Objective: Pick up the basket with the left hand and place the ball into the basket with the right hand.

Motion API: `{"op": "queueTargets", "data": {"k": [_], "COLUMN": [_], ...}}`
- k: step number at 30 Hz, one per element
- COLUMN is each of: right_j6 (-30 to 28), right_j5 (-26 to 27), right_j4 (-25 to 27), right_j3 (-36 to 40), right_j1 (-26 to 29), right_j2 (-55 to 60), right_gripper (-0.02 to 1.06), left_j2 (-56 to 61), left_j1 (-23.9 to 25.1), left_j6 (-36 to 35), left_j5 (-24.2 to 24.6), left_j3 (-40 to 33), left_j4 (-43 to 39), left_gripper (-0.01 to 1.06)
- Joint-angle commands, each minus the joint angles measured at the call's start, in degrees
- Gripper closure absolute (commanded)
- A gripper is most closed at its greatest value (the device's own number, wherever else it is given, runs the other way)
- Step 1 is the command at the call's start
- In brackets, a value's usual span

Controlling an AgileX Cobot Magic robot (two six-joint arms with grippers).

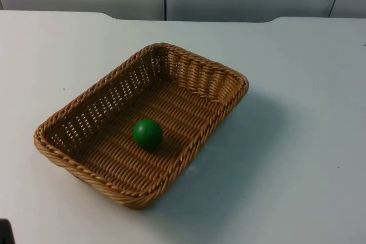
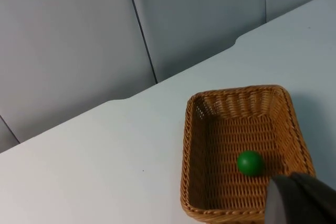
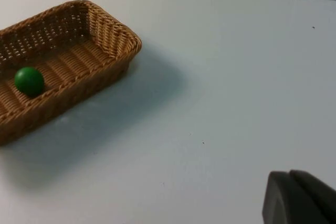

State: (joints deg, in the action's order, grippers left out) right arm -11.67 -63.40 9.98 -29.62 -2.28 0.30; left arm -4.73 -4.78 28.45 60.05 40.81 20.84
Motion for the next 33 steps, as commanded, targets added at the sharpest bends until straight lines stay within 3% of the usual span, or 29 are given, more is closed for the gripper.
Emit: {"op": "queueTargets", "data": {"k": [1,6,11,20,33], "right_j6": [-0.3,-0.3,-0.3,-0.3,-0.3], "right_j5": [0.9,0.9,0.9,0.9,0.9], "right_j4": [-0.4,-0.4,-0.4,-0.4,-0.4], "right_j3": [0.3,0.3,0.3,0.3,0.3], "right_j1": [0.3,0.3,0.3,0.3,0.3], "right_j2": [-0.3,-0.3,-0.3,-0.3,-0.3], "right_gripper": [1.05,1.05,1.05,1.05,1.05], "left_j2": [0.2,0.2,0.3,4.7,4.7], "left_j1": [-0.3,-0.3,-0.3,-0.3,-0.3], "left_j6": [-0.2,-1.1,-7.2,-23.6,-25.4], "left_j5": [-1.9,-0.1,-0.2,1.3,1.8], "left_j3": [-0.2,-2.0,-5.1,-5.6,-9.6], "left_j4": [0.9,0.9,-2.1,-18.6,-19.4], "left_gripper": [1.05,1.05,1.05,1.05,1.05]}}
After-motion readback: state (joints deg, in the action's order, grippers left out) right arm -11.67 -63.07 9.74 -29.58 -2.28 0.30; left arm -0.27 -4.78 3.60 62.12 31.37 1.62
